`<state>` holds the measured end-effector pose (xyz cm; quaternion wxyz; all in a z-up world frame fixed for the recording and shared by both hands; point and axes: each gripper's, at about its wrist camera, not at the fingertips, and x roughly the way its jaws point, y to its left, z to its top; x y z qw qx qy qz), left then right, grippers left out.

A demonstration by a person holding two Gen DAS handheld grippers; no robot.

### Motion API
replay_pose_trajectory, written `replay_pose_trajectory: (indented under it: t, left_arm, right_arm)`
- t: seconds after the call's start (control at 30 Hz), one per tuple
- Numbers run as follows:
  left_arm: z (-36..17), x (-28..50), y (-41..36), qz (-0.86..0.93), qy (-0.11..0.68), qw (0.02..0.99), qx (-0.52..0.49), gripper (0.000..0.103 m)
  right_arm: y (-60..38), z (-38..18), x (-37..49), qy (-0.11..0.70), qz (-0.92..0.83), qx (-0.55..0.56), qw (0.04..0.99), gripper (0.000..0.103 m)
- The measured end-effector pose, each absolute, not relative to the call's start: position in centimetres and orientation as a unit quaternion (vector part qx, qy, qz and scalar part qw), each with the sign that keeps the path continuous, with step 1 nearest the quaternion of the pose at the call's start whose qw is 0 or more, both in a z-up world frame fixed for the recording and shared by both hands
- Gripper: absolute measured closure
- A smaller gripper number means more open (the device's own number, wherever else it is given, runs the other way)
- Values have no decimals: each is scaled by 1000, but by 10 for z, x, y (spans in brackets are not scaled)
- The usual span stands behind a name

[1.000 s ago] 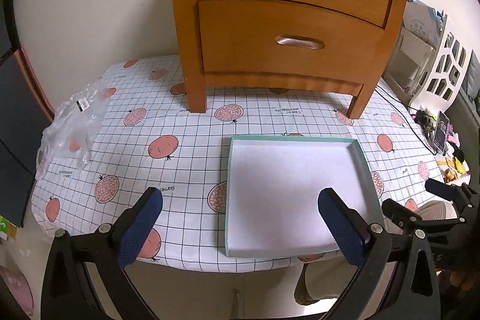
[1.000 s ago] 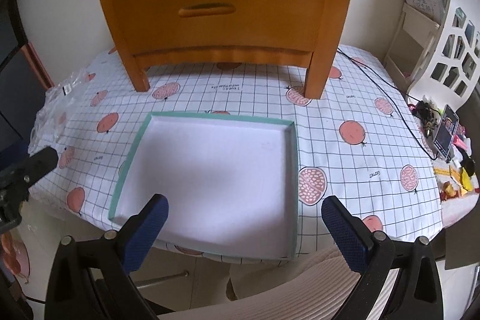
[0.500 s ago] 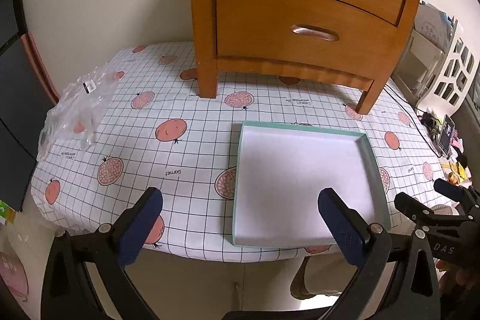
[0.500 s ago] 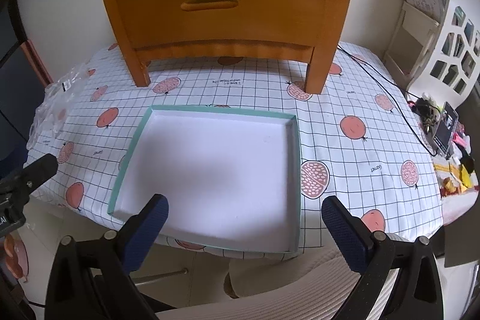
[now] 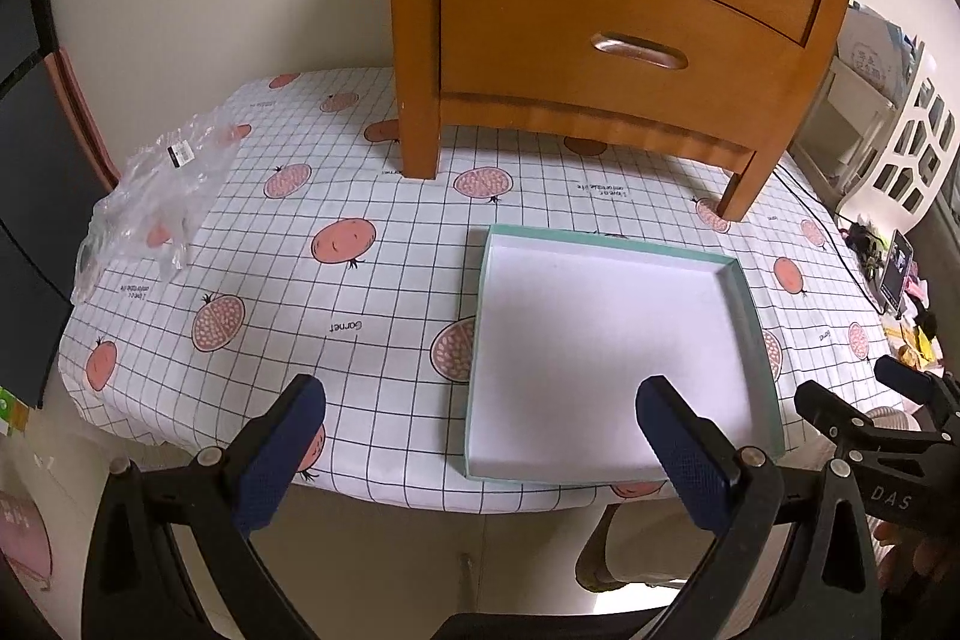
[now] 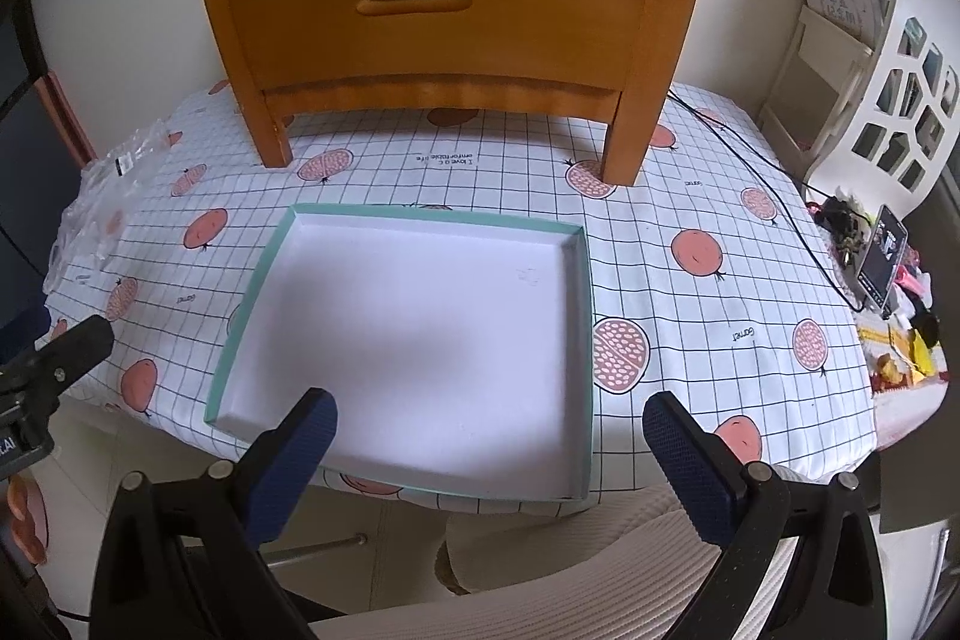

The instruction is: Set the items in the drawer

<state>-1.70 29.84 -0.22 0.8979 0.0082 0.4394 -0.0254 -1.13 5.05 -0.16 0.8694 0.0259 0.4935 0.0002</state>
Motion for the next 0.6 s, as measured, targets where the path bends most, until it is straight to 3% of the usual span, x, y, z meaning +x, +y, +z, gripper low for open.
replay_pose_trajectory:
  t: [0.6]
  left_arm:
    - [-6, -18, 295, -25, 446, 894, 14, 0]
  right_arm:
    - [52, -5, -11, 498, 0, 20, 867, 0]
